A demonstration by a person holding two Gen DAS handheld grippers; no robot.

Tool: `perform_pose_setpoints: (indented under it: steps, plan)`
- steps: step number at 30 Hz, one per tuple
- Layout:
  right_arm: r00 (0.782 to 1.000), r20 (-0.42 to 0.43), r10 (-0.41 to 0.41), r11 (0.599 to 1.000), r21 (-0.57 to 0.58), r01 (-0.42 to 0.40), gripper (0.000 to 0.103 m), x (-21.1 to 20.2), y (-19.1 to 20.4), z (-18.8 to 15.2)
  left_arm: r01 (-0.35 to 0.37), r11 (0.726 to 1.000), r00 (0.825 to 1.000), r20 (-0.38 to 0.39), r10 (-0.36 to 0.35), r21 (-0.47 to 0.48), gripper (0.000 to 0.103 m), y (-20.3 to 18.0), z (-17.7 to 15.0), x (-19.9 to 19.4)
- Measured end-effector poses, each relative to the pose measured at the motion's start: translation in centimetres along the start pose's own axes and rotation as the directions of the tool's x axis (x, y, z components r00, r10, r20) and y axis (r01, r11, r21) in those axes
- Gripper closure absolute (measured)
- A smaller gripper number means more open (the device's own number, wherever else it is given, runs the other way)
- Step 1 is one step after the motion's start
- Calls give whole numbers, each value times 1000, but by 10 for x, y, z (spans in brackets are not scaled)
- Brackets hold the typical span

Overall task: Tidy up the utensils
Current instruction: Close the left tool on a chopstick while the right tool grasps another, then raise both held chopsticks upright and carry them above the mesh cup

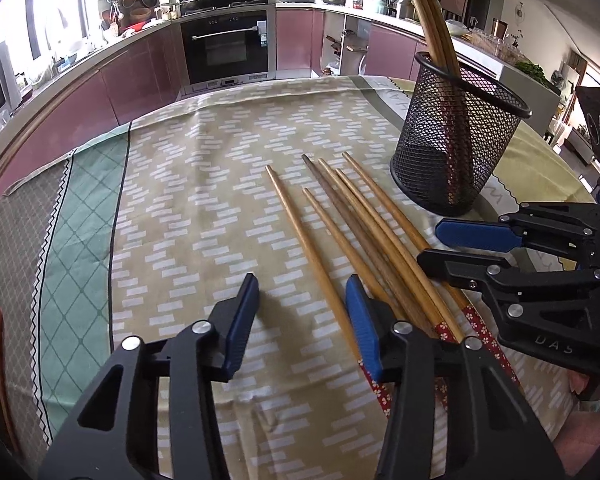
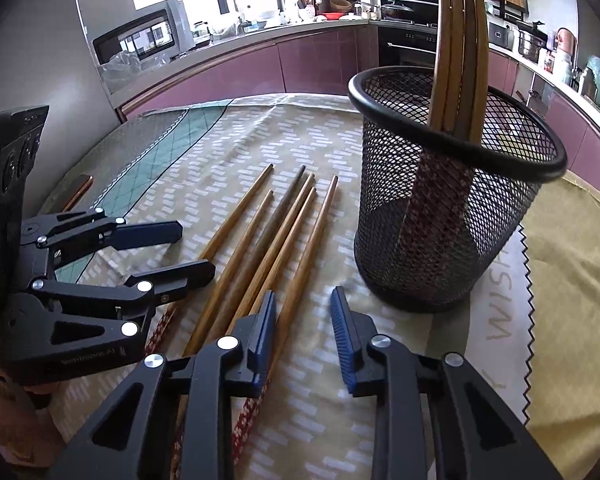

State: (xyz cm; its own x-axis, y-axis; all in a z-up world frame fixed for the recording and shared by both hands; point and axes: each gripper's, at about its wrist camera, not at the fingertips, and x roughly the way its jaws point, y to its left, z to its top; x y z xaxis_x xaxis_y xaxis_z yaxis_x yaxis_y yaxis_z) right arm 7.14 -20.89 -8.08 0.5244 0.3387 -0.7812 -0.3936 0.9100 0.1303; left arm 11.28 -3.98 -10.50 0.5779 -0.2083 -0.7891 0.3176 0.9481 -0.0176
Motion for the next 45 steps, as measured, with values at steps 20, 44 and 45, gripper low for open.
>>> perform_pose_setpoints:
  steps: [20,44,45]
  plan:
    - [994,46,103,989,106,-107,97,-19,-25,-7,53,996,998,22,-52,-77,95,4,-6,-12]
    - [989,-31,145,989,23,-144,96,-3,-11,0,130,992,991,-27,-130,-6,89,-1,2,2]
    - [989,-31,145,989,23,-145,96,-3,-12,1,128,992,991,-27,-129,-4,89,-1,4,4]
